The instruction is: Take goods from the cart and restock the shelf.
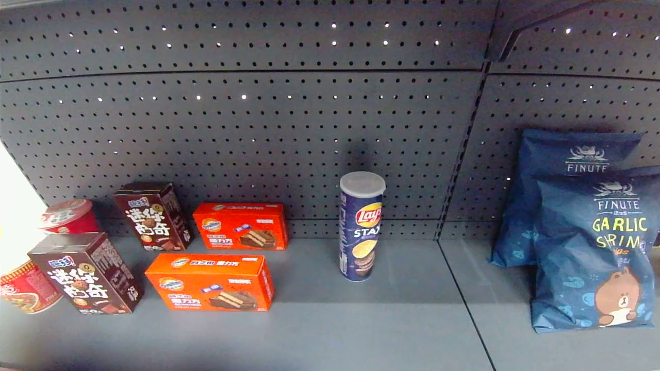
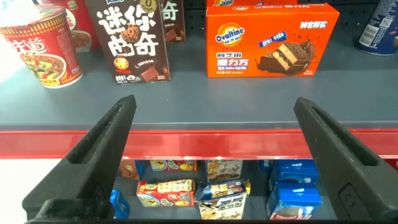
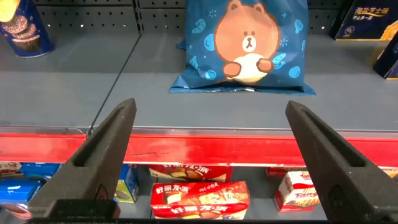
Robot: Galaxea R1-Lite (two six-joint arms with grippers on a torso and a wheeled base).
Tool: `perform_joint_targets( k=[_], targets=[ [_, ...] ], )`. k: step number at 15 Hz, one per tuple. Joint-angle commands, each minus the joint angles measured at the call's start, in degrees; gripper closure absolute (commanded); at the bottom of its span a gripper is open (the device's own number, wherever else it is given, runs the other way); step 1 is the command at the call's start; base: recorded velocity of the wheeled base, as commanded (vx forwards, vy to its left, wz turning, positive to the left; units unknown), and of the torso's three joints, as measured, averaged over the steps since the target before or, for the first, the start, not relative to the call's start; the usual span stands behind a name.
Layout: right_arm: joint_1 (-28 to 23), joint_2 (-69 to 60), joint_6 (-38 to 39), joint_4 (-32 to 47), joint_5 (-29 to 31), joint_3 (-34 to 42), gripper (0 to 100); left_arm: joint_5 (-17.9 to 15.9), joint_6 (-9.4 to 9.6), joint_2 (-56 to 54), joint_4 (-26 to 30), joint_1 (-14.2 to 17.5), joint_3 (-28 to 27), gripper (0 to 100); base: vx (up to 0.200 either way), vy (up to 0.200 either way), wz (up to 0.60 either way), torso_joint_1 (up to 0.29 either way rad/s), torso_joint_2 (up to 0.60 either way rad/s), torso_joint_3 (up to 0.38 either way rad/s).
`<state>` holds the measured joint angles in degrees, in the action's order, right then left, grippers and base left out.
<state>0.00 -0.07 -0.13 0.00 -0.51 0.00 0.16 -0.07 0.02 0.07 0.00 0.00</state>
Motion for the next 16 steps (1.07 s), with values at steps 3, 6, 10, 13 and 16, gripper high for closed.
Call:
perform_joint_targets(
  k=[3, 6, 10, 13, 16],
  targets=[
    [0.0, 0.07, -0.22, 0.0, -0.02, 0.0, 0, 0.02, -0.01, -0.02, -0.07, 0.09, 0.0, 0, 0.0, 0.0, 0.2, 0.001, 0.0, 0.002],
    [0.0, 0.07, -0.13, 0.0, 0.07, 0.0, 0, 0.02, -0.01, -0.02, -0.07, 0.0, 0.0, 0, 0.0, 0.0, 0.6, 0.001, 0.0, 0.002],
    [0.0, 0.07, -0.13, 0.0, 0.07, 0.0, 0, 0.02, -0.01, -0.02, -0.07, 0.0, 0.0, 0, 0.0, 0.0, 0.6, 0.005, 0.0, 0.005],
    [0.0, 0.07, -0.13, 0.0, 0.07, 0.0, 0, 0.02, -0.01, -0.02, -0.07, 0.0, 0.0, 0, 0.0, 0.0, 0.6, 0.004, 0.0, 0.002],
    [0.0, 0.07, -0.13, 0.0, 0.07, 0.0, 0, 0.02, -0.01, -0.02, -0.07, 0.0, 0.0, 0, 0.0, 0.0, 0.6, 0.001, 0.0, -0.001]
  ],
)
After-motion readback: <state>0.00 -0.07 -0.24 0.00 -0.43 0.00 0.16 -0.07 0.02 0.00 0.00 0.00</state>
